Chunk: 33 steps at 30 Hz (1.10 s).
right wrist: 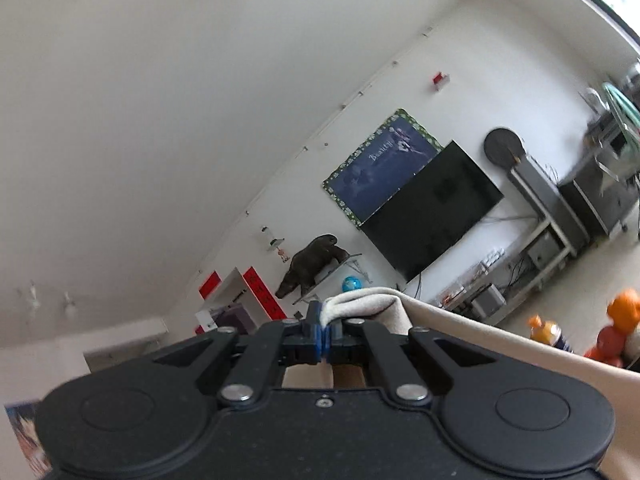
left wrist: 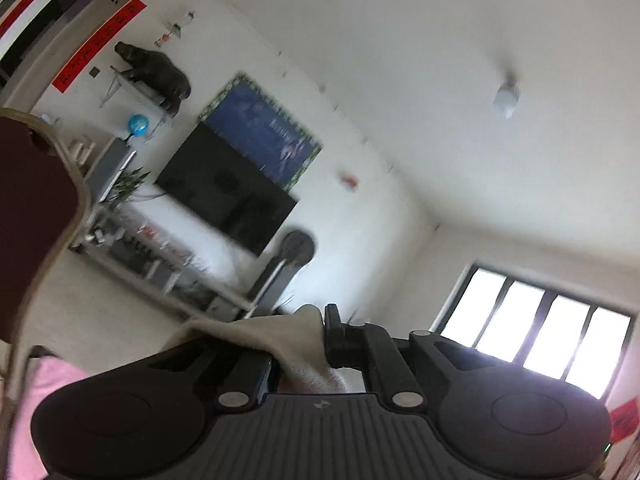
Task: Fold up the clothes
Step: 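Lift the sweatshirt high with both grippers and shake it out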
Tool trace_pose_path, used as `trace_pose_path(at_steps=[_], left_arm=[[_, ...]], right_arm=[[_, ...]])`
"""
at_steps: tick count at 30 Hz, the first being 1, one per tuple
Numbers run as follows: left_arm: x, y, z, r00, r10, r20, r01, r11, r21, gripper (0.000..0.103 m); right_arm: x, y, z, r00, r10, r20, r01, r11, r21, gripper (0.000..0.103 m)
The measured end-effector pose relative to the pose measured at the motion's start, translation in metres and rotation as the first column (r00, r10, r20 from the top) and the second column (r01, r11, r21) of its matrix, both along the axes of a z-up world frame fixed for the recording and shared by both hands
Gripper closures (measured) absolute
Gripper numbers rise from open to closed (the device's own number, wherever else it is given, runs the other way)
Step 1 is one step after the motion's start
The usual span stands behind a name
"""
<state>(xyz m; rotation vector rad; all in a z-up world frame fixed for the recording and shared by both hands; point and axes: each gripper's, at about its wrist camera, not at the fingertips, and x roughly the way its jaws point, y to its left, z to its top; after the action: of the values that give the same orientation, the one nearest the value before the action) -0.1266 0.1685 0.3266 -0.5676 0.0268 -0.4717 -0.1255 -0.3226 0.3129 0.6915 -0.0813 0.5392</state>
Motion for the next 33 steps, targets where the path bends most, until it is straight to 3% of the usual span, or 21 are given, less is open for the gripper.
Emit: trace_pose_path(at_steps=[2,5,9,10,11,14,15,17,20,22,24,27,30,31,33], left_arm=[[0.026,0.002,-0.007,0.997,0.026,-0.077,-0.021,0.998,0.060,0.099],[0.104,0.007,-0.039,0.972,0.096,-0.214,-0.062,0.985,0.158,0.099],[0.221,0.009,-0.064,0.898,0.235,-0.372,-0.152,0.959,0.240,0.102],[0.234,0.011,-0.054,0.897,0.260,-0.357,-0.176,0.952,0.251,0.102],[0.239,0.011,-0.039,0.914,0.271,-0.304,-0.193,0.946,0.261,0.102],[0.225,0.001,0.000,0.962,0.254,-0.096,-0.219,0.935,0.281,0.101],[0.222,0.001,0.000,0.967,0.243,-0.076,-0.212,0.935,0.285,0.101],[0.214,-0.001,-0.009,0.973,0.220,-0.068,-0.191,0.937,0.293,0.100],[0.216,-0.001,-0.066,0.955,0.237,-0.177,-0.177,0.938,0.300,0.100],[0.219,-0.005,-0.129,0.920,0.278,-0.276,-0.186,0.930,0.317,0.100],[0.226,-0.008,-0.197,0.869,0.324,-0.375,-0.198,0.921,0.336,0.101],[0.248,-0.004,-0.304,0.744,0.355,-0.567,-0.201,0.927,0.316,0.102],[0.250,0.002,-0.383,0.608,0.368,-0.704,-0.204,0.929,0.309,0.102],[0.250,0.003,-0.405,0.562,0.371,-0.739,-0.203,0.928,0.312,0.102],[0.264,0.002,-0.414,0.505,0.371,-0.779,-0.191,0.928,0.318,0.102]], right_arm=[[0.025,0.008,-0.006,0.999,-0.003,-0.052,0.002,1.000,-0.020,0.101],[0.102,0.029,-0.034,0.975,-0.034,-0.218,0.017,0.996,-0.083,0.101],[0.219,0.068,-0.078,0.892,-0.110,-0.438,0.028,0.981,-0.190,0.101],[0.239,0.073,-0.079,0.879,-0.114,-0.462,0.032,0.983,-0.182,0.101],[0.255,0.077,-0.077,0.872,-0.115,-0.475,0.037,0.985,-0.171,0.101],[0.239,0.086,-0.047,0.934,-0.130,-0.333,0.071,0.981,-0.182,0.101],[0.232,0.084,-0.043,0.948,-0.140,-0.285,0.084,0.976,-0.201,0.101],[0.223,0.079,-0.045,0.962,-0.137,-0.238,0.084,0.972,-0.219,0.101],[0.215,0.072,-0.083,0.950,-0.116,-0.291,0.045,0.970,-0.239,0.101],[0.224,0.070,-0.131,0.914,-0.099,-0.394,-0.002,0.969,-0.248,0.101],[0.235,0.072,-0.191,0.851,-0.107,-0.514,-0.038,0.964,-0.263,0.101],[0.248,0.078,-0.285,0.734,-0.123,-0.668,-0.094,0.956,-0.279,0.101],[0.246,0.080,-0.366,0.606,-0.159,-0.779,-0.129,0.947,-0.294,0.101],[0.243,0.080,-0.387,0.560,-0.168,-0.811,-0.139,0.946,-0.292,0.101],[0.236,0.084,-0.408,0.470,-0.173,-0.865,-0.157,0.948,-0.275,0.101]])
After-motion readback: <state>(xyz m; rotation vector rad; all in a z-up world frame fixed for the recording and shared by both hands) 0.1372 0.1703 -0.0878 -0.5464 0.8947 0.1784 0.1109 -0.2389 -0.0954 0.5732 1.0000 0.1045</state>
